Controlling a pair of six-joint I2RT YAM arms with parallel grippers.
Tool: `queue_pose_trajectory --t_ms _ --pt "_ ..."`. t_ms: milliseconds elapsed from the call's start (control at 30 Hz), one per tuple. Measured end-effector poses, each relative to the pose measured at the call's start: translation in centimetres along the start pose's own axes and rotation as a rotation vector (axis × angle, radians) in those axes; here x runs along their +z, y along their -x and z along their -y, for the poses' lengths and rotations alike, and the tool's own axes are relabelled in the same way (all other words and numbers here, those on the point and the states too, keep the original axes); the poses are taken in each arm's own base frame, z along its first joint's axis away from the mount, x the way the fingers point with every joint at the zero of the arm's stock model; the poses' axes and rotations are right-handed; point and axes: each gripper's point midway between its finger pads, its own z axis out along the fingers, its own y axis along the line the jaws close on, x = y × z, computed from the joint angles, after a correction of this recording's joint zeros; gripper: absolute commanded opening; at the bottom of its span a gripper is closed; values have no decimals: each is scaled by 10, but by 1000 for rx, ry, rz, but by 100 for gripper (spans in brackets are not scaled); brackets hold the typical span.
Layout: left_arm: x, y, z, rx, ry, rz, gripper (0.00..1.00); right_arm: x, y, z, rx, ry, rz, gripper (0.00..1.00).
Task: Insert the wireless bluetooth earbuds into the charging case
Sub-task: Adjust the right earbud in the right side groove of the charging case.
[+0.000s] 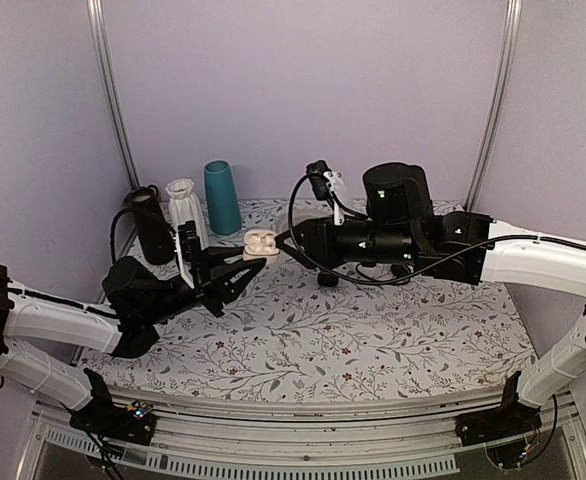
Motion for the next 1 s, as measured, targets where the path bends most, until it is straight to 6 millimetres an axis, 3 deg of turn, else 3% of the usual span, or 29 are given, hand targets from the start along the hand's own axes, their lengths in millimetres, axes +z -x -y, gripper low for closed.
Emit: queue_pose_trajectory --t_ms 1000 --pt "-4 -3 -6 13 41 -1 0 -3 8 -5 -20 -32 22 51"
